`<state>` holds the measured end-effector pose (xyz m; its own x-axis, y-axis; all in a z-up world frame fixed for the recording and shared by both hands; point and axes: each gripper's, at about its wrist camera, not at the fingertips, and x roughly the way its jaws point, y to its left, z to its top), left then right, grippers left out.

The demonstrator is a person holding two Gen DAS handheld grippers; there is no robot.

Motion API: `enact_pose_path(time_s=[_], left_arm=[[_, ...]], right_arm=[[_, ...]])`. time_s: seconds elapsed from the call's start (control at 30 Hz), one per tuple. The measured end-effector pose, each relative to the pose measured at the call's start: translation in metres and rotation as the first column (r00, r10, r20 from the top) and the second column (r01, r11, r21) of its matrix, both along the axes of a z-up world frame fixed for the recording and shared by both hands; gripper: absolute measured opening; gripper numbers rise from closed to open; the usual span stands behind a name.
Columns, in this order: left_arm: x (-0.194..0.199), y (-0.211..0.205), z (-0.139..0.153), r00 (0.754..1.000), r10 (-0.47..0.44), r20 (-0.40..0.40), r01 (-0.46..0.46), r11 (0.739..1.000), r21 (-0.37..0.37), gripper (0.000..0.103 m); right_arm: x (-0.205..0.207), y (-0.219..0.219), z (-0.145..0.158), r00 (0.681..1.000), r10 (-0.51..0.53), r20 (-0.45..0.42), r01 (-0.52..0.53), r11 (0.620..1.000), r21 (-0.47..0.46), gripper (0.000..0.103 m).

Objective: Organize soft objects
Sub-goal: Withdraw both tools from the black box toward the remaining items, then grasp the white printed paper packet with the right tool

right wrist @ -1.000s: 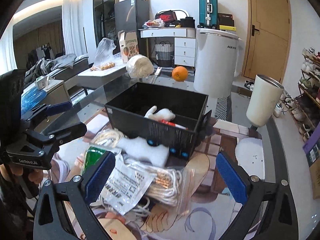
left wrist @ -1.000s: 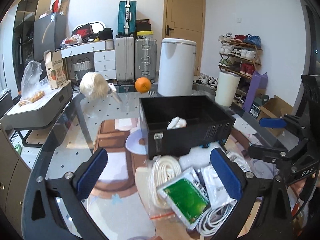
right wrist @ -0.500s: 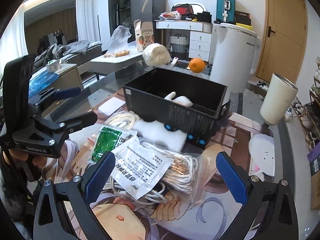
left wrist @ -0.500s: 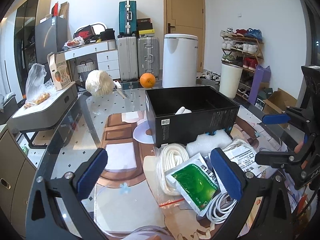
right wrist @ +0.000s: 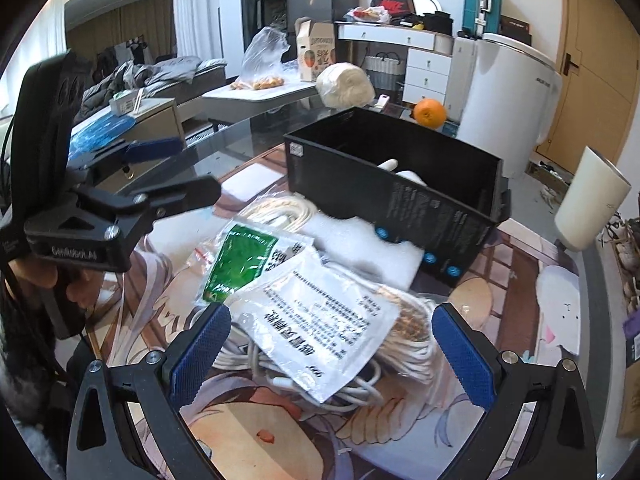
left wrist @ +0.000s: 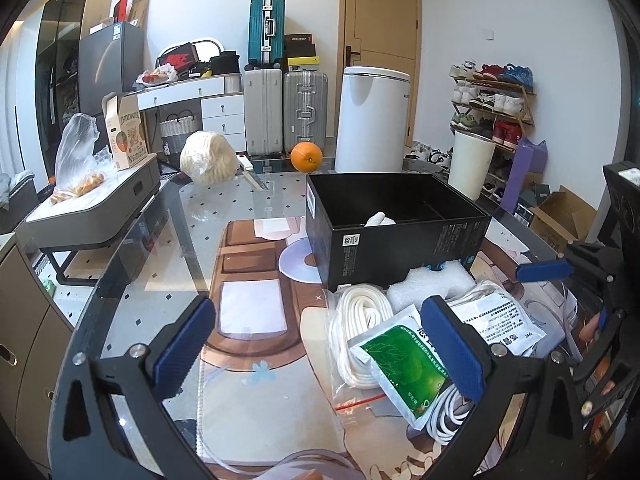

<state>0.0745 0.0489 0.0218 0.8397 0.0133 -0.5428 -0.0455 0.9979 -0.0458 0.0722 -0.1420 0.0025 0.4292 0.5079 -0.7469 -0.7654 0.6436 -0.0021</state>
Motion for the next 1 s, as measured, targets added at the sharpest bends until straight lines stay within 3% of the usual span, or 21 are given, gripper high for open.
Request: enact_pose_path(time_s=[0.3,0.7,1.0], left_arm=[[0.002,0.003,-0.002,1.0,0.004,-0.009,-0.004,1.0,-0.007,0.103],[0.002,0.006,-0.004,1.0,0.005,-0.012,-0.005,1.0,-0.015,0.103],[0.004,0.005,-0.005,1.0,0.005,-0.015,-0.005,1.0,-0.001,0.103]], right_arm=[[-0.009,0.014,-0.01,0.998,0.06,0.012,-0.059,0.996,-0.064,0.102],[-0.001,0.03,-0.015,0.999,0.039,0.028,-0.037,0.996,-0.085,0.102],[0.009,0.036,-0.019,0.996,0.082,-0.021,-0.083,0.991,-0.102,0.102]])
